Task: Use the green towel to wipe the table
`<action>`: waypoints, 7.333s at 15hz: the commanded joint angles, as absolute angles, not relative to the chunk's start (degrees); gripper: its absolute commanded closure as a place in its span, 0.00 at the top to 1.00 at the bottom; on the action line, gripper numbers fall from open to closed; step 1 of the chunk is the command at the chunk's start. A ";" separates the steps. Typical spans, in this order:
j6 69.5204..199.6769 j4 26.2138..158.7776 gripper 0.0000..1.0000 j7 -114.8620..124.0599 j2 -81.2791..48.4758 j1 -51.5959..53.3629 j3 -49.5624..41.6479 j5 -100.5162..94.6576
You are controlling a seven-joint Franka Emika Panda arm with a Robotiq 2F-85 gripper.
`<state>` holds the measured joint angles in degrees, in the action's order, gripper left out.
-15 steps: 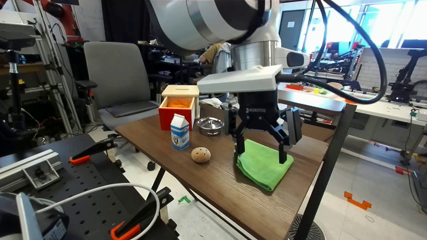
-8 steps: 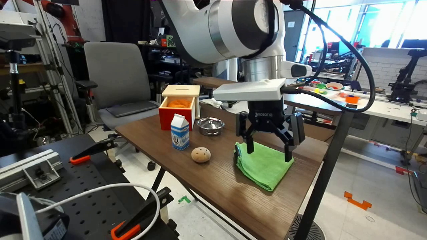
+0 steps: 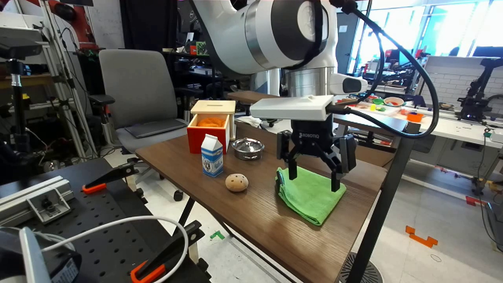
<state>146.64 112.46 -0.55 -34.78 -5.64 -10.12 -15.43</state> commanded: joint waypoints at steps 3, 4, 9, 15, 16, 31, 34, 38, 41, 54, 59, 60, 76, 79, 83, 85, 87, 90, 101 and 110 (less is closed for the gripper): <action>147.12 110.46 1.00 -5.55 -35.25 -9.03 -6.27 -8.57; 147.04 109.57 1.00 -4.96 -36.33 -8.64 -6.73 -8.92; 145.71 106.76 1.00 -4.41 -40.29 -8.19 -6.82 -9.11; 145.35 102.37 1.00 -4.30 -45.32 -7.87 -6.47 -9.17; 145.06 101.02 1.00 -4.18 -46.20 -7.79 -6.53 -9.18; 132.60 71.98 1.00 0.51 -61.60 -5.93 -6.59 -8.04; 128.80 65.56 1.00 1.27 -65.12 -5.68 -6.13 -7.58; 125.13 63.29 1.00 -0.73 -66.54 -6.59 -4.99 -6.97; 122.99 64.71 1.00 -3.62 -65.23 -7.76 -3.73 -6.20; 133.38 90.93 1.00 -14.90 -50.69 -10.63 -2.63 -7.40; 139.48 103.34 1.00 -19.51 -44.01 -12.25 -3.19 -8.57; 140.44 105.82 1.00 -20.67 -42.64 -12.62 -3.27 -8.78; 144.11 92.05 1.00 -10.11 -51.51 -8.16 -4.70 -7.08; 142.06 84.82 1.00 -7.30 -55.71 -7.29 -4.78 -6.74; 139.09 75.72 1.00 -5.03 -60.61 -6.50 -4.69 -6.73; 138.10 72.02 1.00 -4.63 -62.33 -6.19 -4.63 -6.84; 137.66 69.00 1.00 -4.48 -63.72 -6.05 -4.47 -6.74; 137.30 68.63 1.00 -5.48 -63.86 -6.41 -3.99 -6.70; 146.67 91.37 1.00 -14.17 -52.33 -9.33 -2.61 -7.85; 151.02 113.32 1.00 -24.26 -40.14 -13.30 -4.39 -11.31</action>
<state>149.10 104.74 -21.97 -45.12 -11.89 -4.19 -9.25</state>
